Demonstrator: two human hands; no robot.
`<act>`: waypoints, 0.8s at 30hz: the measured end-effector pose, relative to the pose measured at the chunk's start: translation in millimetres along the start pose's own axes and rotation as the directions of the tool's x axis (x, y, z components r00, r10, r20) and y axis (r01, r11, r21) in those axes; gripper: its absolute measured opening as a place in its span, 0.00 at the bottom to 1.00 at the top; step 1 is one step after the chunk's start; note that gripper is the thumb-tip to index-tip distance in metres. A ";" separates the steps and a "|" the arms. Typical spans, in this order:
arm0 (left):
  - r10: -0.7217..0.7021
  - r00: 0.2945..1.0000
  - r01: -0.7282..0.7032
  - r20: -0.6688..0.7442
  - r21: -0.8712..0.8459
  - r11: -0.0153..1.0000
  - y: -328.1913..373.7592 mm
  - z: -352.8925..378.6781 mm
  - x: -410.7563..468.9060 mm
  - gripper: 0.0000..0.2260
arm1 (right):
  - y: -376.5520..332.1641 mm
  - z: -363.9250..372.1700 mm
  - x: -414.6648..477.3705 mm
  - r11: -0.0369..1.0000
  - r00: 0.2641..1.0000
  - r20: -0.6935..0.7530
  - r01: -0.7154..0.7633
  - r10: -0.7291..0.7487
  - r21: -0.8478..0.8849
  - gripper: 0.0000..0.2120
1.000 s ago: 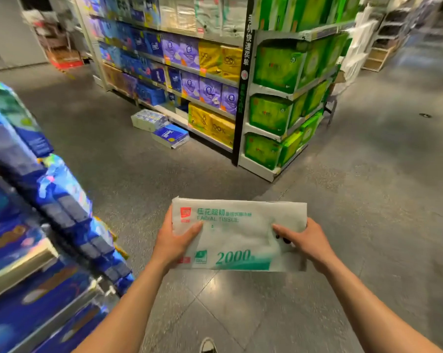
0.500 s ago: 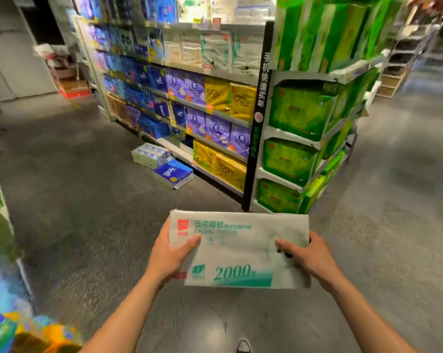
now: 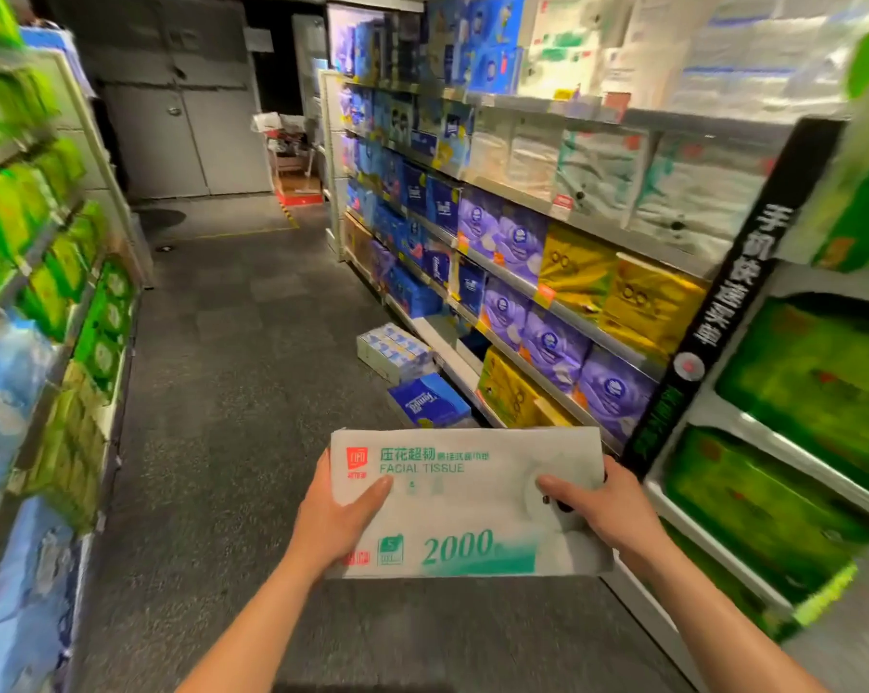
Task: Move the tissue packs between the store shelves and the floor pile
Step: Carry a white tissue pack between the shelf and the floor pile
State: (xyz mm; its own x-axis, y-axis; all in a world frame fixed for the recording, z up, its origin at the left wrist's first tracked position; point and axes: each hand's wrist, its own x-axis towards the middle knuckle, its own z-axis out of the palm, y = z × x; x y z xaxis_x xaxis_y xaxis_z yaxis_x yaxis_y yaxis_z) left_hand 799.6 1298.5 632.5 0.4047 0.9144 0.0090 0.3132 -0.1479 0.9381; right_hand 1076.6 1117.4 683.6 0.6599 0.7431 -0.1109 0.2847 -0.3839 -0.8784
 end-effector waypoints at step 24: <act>0.356 0.928 -0.345 0.109 -0.104 0.933 173.5 -29.5 793.0 0.34 | -274.4 77.1 697.3 0.950 0.917 -0.294 0.304 -0.270 0.075 0.18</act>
State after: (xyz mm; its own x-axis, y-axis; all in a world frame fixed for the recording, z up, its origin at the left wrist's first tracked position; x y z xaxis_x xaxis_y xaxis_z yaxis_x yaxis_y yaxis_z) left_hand 1149.6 2009.0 812.6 0.5808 0.7550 0.3043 0.0627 -0.4142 0.9080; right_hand 1405.0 1783.2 811.5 0.7325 0.6240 0.2721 0.4187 -0.0978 -0.9028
